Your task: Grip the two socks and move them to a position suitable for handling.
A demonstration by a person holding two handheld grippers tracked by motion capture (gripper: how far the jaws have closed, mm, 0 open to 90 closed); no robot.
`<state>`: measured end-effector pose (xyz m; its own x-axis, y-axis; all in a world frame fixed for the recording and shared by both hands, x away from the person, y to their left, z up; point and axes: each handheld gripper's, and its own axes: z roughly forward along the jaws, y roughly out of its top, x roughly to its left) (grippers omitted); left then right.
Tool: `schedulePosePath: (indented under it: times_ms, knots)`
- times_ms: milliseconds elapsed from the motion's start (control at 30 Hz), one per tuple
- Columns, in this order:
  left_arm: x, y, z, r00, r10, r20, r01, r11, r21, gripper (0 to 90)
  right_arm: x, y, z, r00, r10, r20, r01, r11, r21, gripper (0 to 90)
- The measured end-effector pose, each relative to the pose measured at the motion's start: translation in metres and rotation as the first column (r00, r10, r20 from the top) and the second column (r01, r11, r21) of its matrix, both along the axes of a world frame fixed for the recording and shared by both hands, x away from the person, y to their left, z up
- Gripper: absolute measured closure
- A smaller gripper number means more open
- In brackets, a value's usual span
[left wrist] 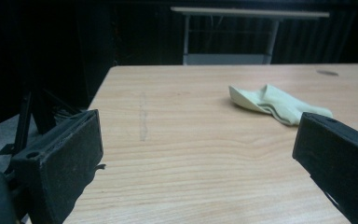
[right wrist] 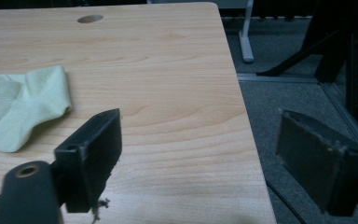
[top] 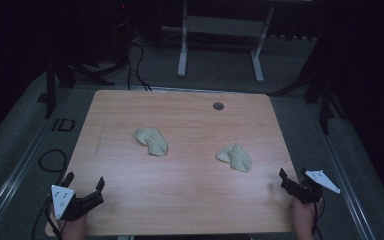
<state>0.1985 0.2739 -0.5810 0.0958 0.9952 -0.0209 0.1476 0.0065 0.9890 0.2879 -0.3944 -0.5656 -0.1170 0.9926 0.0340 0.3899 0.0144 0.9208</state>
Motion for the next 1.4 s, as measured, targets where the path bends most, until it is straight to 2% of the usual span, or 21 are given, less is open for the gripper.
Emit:
schedulePosePath:
  times_ms: [133, 200, 267, 333, 367, 500, 567, 600, 667, 733, 767, 833, 867, 933, 1033, 1133, 1300, 1400]
  knots:
    - [-0.001, 0.0, 0.002, 1.0, 0.002, -0.005, -0.002, 0.9999, -0.015, 1.5, 0.004, 0.001, 0.0, 0.9993, 0.005, -0.037, -0.006, 1.0, -0.022, 15.0]
    - [-0.001, -0.001, 0.003, 1.0, 0.002, -0.007, -0.002, 0.9999, -0.014, 1.5, 0.01, 0.0, 0.0, 0.9954, 0.015, -0.094, -0.016, 1.0, -0.011, 14.2]
    - [-0.001, -0.001, 0.003, 0.9999, -0.004, -0.011, 0.004, 0.9999, -0.016, 1.5, 0.014, -0.003, 0.0, 0.9914, 0.017, -0.129, -0.015, 1.0, 0.013, 14.2]
    - [-0.001, -0.002, 0.003, 0.9999, -0.009, -0.015, 0.008, 0.9999, -0.01, 1.5, 0.014, -0.003, 0.0, 0.9914, 0.017, -0.129, -0.015, 1.0, 0.013, 14.2]
    - [-0.002, -0.002, 0.005, 0.9999, -0.01, -0.012, 0.01, 0.9999, 0.005, 1.5, 0.019, -0.004, 0.0, 0.9851, 0.041, -0.167, -0.039, 0.999, 0.012, 14.1]
    - [-0.003, -0.003, 0.006, 0.9998, -0.012, -0.015, 0.012, 0.9999, -0.01, 1.5, 0.025, -0.002, 0.002, 0.9716, 0.094, -0.217, -0.091, 0.996, 0.027, 13.8]
    - [-0.002, -0.006, 0.006, 0.9995, -0.021, -0.025, 0.021, 0.9997, 0.012, 1.5, 0.028, 0.001, 0.004, 0.9618, 0.12, -0.246, -0.115, 0.993, 0.037, 14.0]
    - [-0.002, -0.007, 0.006, 0.9993, -0.028, -0.024, 0.029, 0.9992, 0.028, 1.5, 0.03, 0.004, 0.005, 0.9565, 0.109, -0.271, -0.107, 0.994, 0.022, 14.1]
    - [-0.002, -0.008, 0.007, 0.999, -0.039, -0.02, 0.04, 0.9988, 0.027, 1.5, 0.034, 0.009, 0.006, 0.9433, 0.115, -0.311, -0.115, 0.993, 0.018, 13.7]
    - [-0.002, -0.009, 0.007, 0.9979, -0.057, -0.03, 0.057, 0.9984, 0.007, 1.5, 0.037, 0.013, 0.008, 0.937, 0.152, -0.314, -0.145, 0.988, 0.048, 13.5]
    - [-0.001, -0.009, 0.006, 0.9977, -0.059, -0.034, 0.06, 0.9982, 0.006, 1.5, 0.038, 0.016, 0.009, 0.9355, 0.164, -0.313, -0.157, 0.987, 0.048, 12.9]
    - [-0.001, -0.01, 0.006, 0.9972, -0.064, -0.039, 0.064, 0.998, 0.004, 1.5, 0.04, 0.024, 0.012, 0.9365, 0.175, -0.304, -0.176, 0.984, 0.026, 12.7]
    - [-0.001, -0.01, 0.006, 0.997, -0.065, -0.041, 0.065, 0.9978, 0.007, 1.5, 0.041, 0.027, 0.013, 0.9325, 0.189, -0.308, -0.192, 0.981, 0.02, 12.7]
    - [-0.001, -0.01, 0.006, 0.997, -0.067, -0.04, 0.067, 0.9977, 0.008, 1.5, 0.043, 0.031, 0.014, 0.9312, 0.195, -0.308, -0.201, 0.98, 0.012, 12.6]
    - [0.0, -0.013, 0.006, 0.9956, -0.089, -0.032, 0.09, 0.9952, 0.039, 1.5, 0.051, 0.044, 0.019, 0.9122, 0.24, -0.332, -0.25, 0.968, 0.012, 13.3]
    - [0.0, -0.014, 0.006, 0.995, -0.093, -0.036, 0.094, 0.9945, 0.045, 1.5, 0.059, 0.054, 0.023, 0.8997, 0.264, -0.348, -0.28, 0.96, 0.005, 14.6]
    - [0.001, -0.015, 0.005, 0.994, -0.101, -0.04, 0.103, 0.9937, 0.044, 1.5, 0.07, 0.074, 0.031, 0.8825, 0.316, -0.348, -0.333, 0.943, 0.013, 17.5]
    - [0.001, -0.015, 0.005, 0.9933, -0.11, -0.036, 0.111, 0.9928, 0.044, 1.5, 0.077, 0.088, 0.032, 0.8571, 0.367, -0.361, -0.378, 0.925, 0.043, 22.0]
